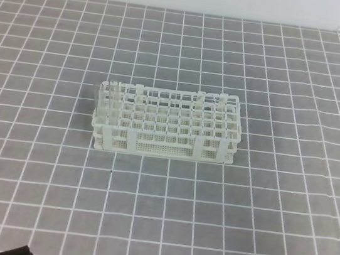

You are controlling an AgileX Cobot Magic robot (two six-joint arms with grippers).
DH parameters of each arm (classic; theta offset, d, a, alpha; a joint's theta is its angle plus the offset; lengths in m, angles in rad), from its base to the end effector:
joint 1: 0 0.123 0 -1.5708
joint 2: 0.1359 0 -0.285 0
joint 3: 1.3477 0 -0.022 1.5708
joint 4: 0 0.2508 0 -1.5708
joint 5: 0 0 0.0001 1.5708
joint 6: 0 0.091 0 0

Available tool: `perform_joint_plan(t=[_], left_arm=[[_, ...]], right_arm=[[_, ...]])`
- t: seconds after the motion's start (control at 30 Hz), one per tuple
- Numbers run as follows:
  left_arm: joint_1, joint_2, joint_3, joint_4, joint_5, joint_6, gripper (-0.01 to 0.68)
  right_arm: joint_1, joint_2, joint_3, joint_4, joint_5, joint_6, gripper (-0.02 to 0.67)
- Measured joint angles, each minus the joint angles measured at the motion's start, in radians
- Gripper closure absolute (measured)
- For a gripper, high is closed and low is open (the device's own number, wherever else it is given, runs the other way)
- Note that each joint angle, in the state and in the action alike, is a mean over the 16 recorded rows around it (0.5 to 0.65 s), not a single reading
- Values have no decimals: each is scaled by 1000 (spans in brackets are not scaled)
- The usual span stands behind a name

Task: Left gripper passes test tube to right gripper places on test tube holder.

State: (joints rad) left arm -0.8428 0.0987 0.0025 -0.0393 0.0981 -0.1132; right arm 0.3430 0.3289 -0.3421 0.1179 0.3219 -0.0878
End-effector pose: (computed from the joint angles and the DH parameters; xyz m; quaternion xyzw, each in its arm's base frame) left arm 0.0425 -0.0482 0.1975 0.2535 0.7012 -0.3193 0.5849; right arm 0.0754 0.0305 0.2779 -0.1354 0.7684 0.1284 0.6122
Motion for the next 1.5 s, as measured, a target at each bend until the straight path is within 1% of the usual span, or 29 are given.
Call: perform_joint_plan(t=[0.13,0.23,0.33,0.43,0.67,1.03,1.2,1.5], left_arm=[[0,0,1,0,-1,0,673],[0,0,1,0,-1,0,673],[0,0,1,0,0,0,673],[0,0,0,0,1,0,673],[0,-1,-2,0,4,0,673],[0,0,2,0,1,0,673],[0,0,3,0,-1,0,673],[0,0,2,0,0,0,673]], right_arm=[[-120,-141,125,47,-35,0,662],[-187,-223,198,86,-51,0,662],[-233,-284,250,122,-56,0,662],[-261,-324,282,148,-53,-1,662],[-278,-345,308,164,-48,-40,662],[-276,-345,333,95,-39,-121,662],[-275,-345,344,70,-22,-127,662],[-275,-345,345,76,4,-126,662]])
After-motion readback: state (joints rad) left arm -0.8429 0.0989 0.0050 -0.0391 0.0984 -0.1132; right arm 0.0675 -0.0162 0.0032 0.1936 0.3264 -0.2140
